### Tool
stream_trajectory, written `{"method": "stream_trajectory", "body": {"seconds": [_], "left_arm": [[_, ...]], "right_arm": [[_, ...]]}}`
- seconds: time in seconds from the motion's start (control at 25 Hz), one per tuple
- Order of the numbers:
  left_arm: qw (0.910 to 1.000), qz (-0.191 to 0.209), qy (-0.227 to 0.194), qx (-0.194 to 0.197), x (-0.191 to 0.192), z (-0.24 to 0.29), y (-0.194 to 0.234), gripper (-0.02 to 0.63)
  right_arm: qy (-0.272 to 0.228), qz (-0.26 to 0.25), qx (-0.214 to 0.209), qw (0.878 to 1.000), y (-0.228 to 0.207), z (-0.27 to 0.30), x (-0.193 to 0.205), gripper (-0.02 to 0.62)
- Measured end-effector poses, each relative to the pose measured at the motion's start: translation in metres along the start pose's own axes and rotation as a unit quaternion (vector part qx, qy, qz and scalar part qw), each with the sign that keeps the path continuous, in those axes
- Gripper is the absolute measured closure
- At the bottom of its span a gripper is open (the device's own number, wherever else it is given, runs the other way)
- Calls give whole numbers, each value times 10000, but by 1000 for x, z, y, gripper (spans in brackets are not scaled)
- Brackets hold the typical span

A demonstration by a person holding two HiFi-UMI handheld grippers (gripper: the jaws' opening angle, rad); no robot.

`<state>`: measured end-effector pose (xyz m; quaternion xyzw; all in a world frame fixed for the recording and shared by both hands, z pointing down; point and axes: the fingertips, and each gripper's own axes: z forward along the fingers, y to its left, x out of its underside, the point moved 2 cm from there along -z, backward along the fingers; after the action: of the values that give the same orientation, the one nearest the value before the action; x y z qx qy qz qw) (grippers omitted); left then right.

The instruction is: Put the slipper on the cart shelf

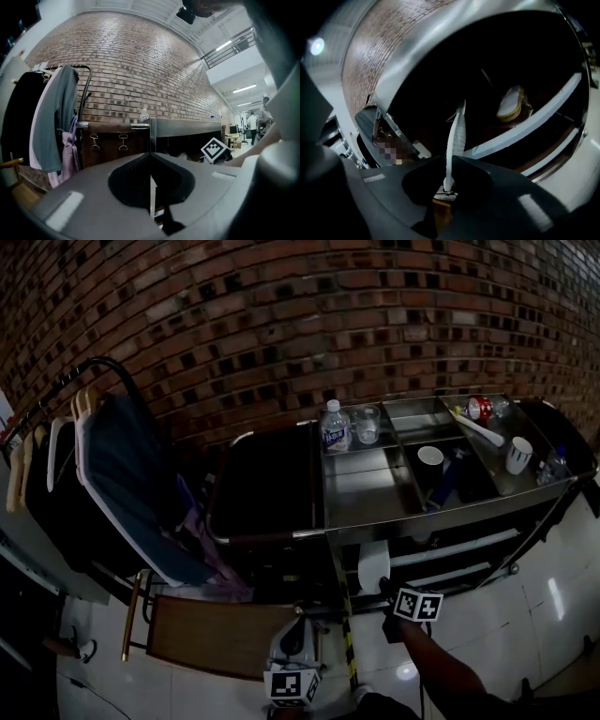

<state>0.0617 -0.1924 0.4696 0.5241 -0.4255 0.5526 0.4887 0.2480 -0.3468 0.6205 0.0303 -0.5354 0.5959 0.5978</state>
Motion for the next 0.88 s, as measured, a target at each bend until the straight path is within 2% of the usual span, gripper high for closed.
{"method": "stream_trajectory", "body": {"seconds": [0.08, 0.24, 0.48, 0.6, 0.72, 0.88], "left_arm": [[10000, 1, 45, -38, 3, -1, 3, 591], [9998, 13, 109, -171, 7, -4, 12, 591], [9989, 126, 139, -431, 11, -7, 24, 591], [9989, 198, 113, -411, 10, -9, 25, 591], [9987, 237, 95, -442, 10, -13, 28, 591], [9985, 172, 149, -495, 15, -17, 29, 591]], "right_arm": [[89, 397, -191, 9990, -6, 16, -7, 558], [352, 299, -339, 9984, -11, 42, -15, 557], [512, 766, -298, 9953, -24, 69, -23, 557], [510, 914, -177, 9944, -31, 76, -27, 555], [560, 769, 56, 9954, -37, 83, -31, 547], [587, -15, 579, 9966, -48, 81, -32, 520]]}}
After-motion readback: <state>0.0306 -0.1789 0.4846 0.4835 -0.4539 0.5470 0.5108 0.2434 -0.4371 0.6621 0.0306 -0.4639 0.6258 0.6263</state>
